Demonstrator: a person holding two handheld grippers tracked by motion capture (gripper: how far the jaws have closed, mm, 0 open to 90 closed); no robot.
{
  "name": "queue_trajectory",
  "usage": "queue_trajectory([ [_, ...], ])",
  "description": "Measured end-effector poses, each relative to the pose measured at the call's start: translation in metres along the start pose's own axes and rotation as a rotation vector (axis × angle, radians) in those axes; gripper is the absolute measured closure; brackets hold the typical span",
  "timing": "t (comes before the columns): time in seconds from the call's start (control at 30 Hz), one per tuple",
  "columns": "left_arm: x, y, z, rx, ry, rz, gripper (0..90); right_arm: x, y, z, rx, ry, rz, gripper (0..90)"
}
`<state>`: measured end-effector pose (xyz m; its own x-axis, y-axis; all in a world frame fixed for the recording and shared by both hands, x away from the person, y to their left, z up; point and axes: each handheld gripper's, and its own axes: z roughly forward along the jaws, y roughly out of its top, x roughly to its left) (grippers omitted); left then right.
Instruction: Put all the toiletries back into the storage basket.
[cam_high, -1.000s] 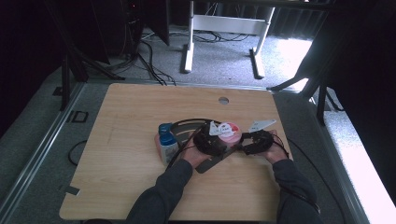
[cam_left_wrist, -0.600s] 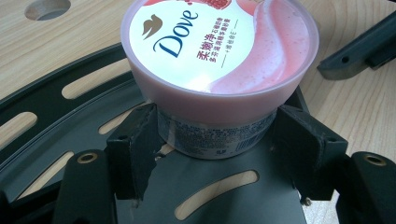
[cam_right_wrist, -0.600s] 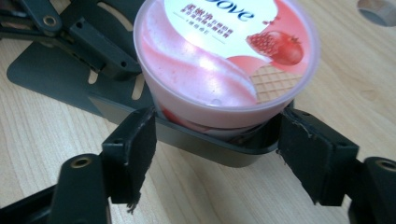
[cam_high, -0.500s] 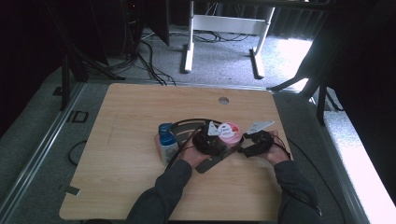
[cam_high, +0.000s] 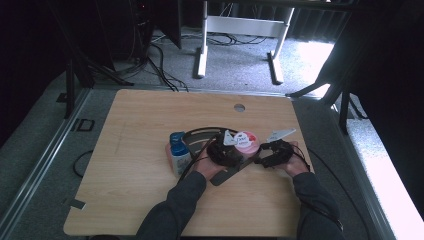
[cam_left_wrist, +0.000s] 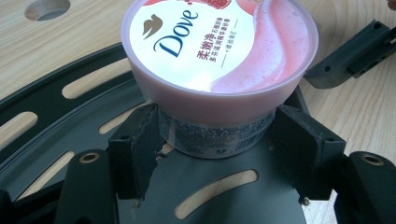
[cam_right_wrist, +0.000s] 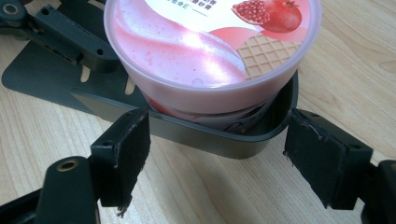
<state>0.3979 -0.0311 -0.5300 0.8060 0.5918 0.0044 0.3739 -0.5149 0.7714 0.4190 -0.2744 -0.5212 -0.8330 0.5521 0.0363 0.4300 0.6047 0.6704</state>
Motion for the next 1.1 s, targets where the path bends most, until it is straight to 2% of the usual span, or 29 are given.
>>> queue_trajectory([
  [0.1,-0.001,0.000,-0.002,0.006,0.005,0.001,36.0,0.000,-0.003,0.000,-0.002,-0.006,0.001,24.4],
  [0.2,-0.002,-0.001,-0.008,0.006,0.037,0.001,38.8,0.002,-0.008,-0.004,-0.026,-0.015,0.004,25.9],
  [0.27,-0.002,-0.001,-0.008,0.006,0.037,0.001,39.3,0.003,-0.009,-0.006,-0.027,-0.015,0.009,26.0],
  [0.3,-0.005,-0.001,-0.020,-0.028,0.055,-0.011,40.6,0.006,-0.013,-0.010,-0.036,-0.024,0.011,26.9],
  [0.33,-0.006,-0.002,-0.024,-0.041,0.058,-0.008,41.5,0.008,-0.015,-0.013,-0.044,-0.021,0.014,27.6],
  [0.4,-0.009,-0.002,-0.029,-0.052,0.047,0.002,42.6,0.012,-0.018,-0.016,-0.050,-0.030,0.016,29.4],
  [0.57,-0.016,-0.006,-0.037,-0.041,0.012,0.029,44.2,0.025,-0.025,-0.016,-0.038,-0.059,0.015,35.0],
  [0.7,-0.017,-0.008,-0.041,-0.041,-0.036,0.020,47.3,0.036,-0.032,-0.013,-0.049,-0.083,0.034,40.6],
  [0.83,-0.017,-0.010,-0.046,-0.026,-0.071,0.014,48.3,0.049,-0.039,-0.014,-0.069,-0.108,0.025,45.9],
  [0.97,-0.016,-0.014,-0.050,-0.014,-0.089,-0.004,48.8,0.063,-0.047,-0.013,-0.061,-0.116,0.003,48.1],
  [1.1,-0.017,-0.017,-0.056,-0.012,-0.090,0.004,50.0,0.070,-0.052,-0.012,-0.051,-0.120,0.004,47.0],
])
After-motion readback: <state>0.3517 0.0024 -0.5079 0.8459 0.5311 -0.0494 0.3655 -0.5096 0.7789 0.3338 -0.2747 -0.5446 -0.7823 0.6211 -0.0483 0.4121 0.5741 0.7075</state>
